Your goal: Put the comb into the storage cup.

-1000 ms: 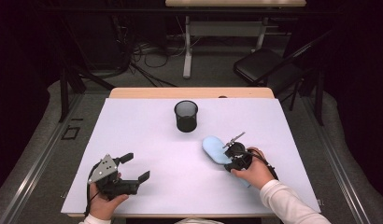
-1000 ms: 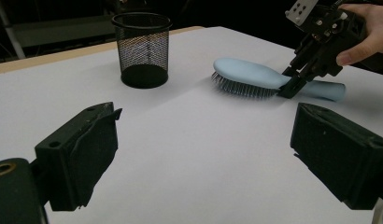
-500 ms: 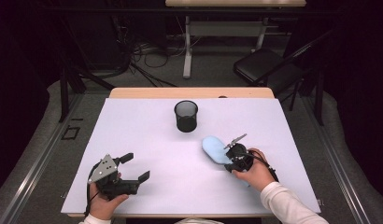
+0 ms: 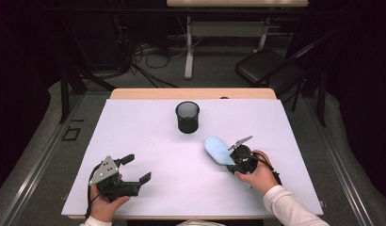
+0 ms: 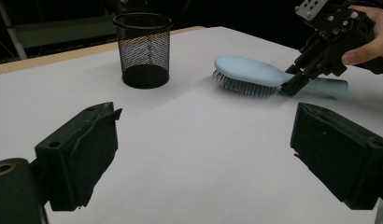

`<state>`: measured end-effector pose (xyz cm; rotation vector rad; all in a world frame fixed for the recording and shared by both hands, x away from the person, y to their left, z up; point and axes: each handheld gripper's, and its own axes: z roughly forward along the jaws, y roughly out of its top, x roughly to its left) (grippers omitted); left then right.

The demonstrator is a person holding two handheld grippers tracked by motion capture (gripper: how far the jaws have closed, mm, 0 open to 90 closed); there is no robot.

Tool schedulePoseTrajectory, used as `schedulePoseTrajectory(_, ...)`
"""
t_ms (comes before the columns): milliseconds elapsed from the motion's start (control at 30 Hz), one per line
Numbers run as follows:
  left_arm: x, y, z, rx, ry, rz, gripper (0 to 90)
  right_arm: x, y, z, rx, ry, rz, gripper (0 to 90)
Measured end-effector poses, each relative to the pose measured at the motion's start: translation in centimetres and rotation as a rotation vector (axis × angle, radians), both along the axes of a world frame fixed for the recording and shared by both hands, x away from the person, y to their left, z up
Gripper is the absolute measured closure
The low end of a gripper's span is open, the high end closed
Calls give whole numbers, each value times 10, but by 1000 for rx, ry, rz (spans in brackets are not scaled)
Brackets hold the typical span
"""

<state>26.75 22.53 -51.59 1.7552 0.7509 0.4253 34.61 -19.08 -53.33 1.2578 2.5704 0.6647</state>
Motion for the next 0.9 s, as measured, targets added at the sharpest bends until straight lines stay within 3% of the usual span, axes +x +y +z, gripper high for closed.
schedulePoseTrajectory(233, 0, 0, 0, 6, -6, 6, 76, -2, -2, 3, 36, -32, -19, 693)
schedulePoseTrajectory(433, 1, 0, 0, 8, -5, 13, 76, -3, -2, 5, 39, -53, 1, 693)
schedulePoseTrajectory(900, 2, 2, -1, 0, 1, 20, 76, -7, -2, 11, 114, -112, 27, 693)
